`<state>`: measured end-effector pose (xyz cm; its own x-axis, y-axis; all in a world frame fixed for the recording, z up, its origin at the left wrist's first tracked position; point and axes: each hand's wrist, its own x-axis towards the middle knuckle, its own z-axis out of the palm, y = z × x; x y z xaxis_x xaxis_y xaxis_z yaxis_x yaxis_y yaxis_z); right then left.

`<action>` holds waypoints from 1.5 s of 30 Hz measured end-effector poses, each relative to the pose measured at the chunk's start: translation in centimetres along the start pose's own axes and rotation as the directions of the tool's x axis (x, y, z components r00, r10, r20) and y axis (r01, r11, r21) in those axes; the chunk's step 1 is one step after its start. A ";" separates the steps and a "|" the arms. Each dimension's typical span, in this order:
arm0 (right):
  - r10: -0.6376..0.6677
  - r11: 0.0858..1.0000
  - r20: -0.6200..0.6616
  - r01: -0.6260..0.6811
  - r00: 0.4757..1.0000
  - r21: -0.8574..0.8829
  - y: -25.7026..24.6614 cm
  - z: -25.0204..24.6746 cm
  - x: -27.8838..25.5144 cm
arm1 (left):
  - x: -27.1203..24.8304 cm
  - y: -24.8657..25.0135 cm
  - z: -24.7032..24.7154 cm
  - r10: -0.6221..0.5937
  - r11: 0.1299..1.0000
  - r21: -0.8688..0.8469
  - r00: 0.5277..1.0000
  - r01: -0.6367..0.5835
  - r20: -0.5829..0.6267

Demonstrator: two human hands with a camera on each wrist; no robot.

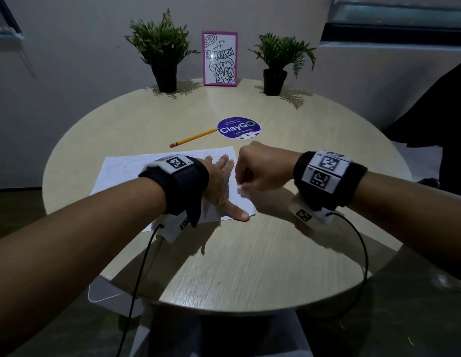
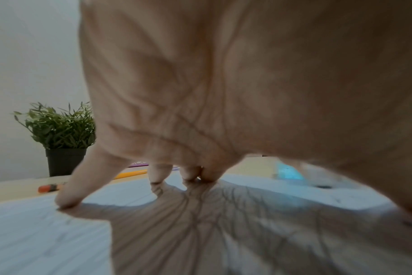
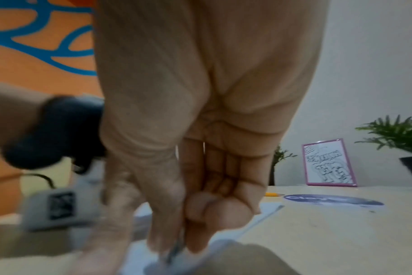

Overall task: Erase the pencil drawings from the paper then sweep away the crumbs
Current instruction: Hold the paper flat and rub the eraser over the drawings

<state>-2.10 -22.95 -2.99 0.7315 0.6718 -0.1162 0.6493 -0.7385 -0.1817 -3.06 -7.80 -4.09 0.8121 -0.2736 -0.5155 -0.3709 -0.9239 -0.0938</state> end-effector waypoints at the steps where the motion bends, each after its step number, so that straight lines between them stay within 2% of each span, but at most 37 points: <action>1: -0.032 0.999 0.053 0.032 0.998 0.002 -0.5 0.0 -0.8 | 0.1 0.1 -0.1 -0.003 1.000 -0.005 1.000 0.003 0.011; 4: -0.079 0.996 0.169 0.083 0.983 -0.016 -1.3 -0.3 -1.5 | 0.3 0.2 0.0 -0.010 1.000 -0.004 1.000 0.010 0.030; 6: -0.030 0.999 0.134 0.034 0.991 -0.030 -0.8 -0.7 -0.5 | 0.2 0.3 0.0 -0.008 1.000 0.015 1.000 0.007 0.029; 9: 0.039 0.997 0.015 -0.038 0.999 -0.071 -0.2 -1.0 1.7 | -0.4 0.4 -0.2 0.010 0.997 0.071 1.000 -0.010 0.000; 11: 0.051 0.994 -0.006 -0.051 0.999 -0.094 -0.1 -1.0 2.4 | -0.6 0.6 -0.3 0.012 0.998 0.061 1.000 -0.010 -0.021; 13: 0.053 0.991 0.058 -0.045 0.997 -0.129 -0.2 -1.3 1.9 | -0.3 0.5 -0.3 -0.003 0.999 0.054 1.000 0.004 -0.021; 16: 0.065 0.993 0.242 -0.038 0.968 -0.114 0.2 -2.0 0.2 | 0.4 -0.2 -0.2 -0.007 0.999 0.034 1.000 0.008 -0.005; 17: 0.059 0.995 0.234 -0.039 0.970 -0.092 0.5 -2.3 -0.3 | 0.5 -0.6 -0.2 0.010 1.000 0.019 1.000 -0.010 0.002; 19: 0.042 0.998 0.109 -0.036 0.993 -0.056 1.5 -2.8 -0.5 | 0.1 -1.6 -0.4 0.061 0.996 -0.062 0.998 -0.060 0.014; 21: 0.028 1.000 0.025 -0.028 0.999 0.005 2.0 -2.8 -0.4 | -0.4 -2.2 -0.4 0.111 0.988 -0.107 0.994 -0.113 -0.024; 24: 0.008 0.999 0.053 -0.011 0.999 0.054 1.9 -1.5 -0.9 | -0.7 -2.4 -0.1 0.149 0.984 -0.078 0.978 -0.162 -0.148; 26: -0.006 0.999 0.057 0.003 0.998 0.051 1.8 -0.6 -1.5 | -0.9 -2.5 -0.1 0.192 0.974 -0.091 0.966 -0.210 -0.170; 28: -0.022 0.998 0.050 0.019 0.999 0.053 1.6 -0.4 -1.8 | -1.0 -2.5 0.0 0.213 0.970 -0.092 0.968 -0.226 -0.133; 31: -0.005 0.994 -0.058 0.011 0.998 0.106 1.5 -0.8 -1.3 | -0.6 -2.4 0.4 0.195 0.975 -0.100 0.979 -0.200 -0.063; 34: 0.018 0.998 -0.115 -0.012 0.993 0.054 1.1 -0.7 0.3 | -0.5 -2.5 0.6 0.192 0.970 -0.148 0.981 -0.194 -0.027; 38: 0.014 0.998 -0.095 -0.019 0.995 -0.056 0.6 -0.1 1.7 | -0.9 -2.2 0.2 0.182 0.961 -0.211 0.983 -0.181 -0.011; 40: -0.023 0.997 -0.077 0.017 0.997 -0.080 0.2 0.1 1.3 | -0.7 -2.1 0.1 0.183 0.960 -0.213 0.983 -0.181 -0.011; 43: -0.104 0.995 0.039 0.104 0.994 0.002 -1.0 0.2 -0.3 | -0.1 -2.3 0.3 0.172 0.964 -0.204 0.985 -0.171 -0.011; 45: -0.123 0.990 0.118 0.114 0.985 0.079 -1.3 -0.1 -0.8 | 0.4 -2.4 0.5 0.154 0.970 -0.188 0.988 -0.153 -0.009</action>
<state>-3.57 -22.53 -2.58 0.6162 0.7598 -0.2075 0.7104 -0.6499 -0.2701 -2.06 -5.60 -4.53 0.7492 -0.4149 -0.5163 -0.3992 -0.9049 0.1478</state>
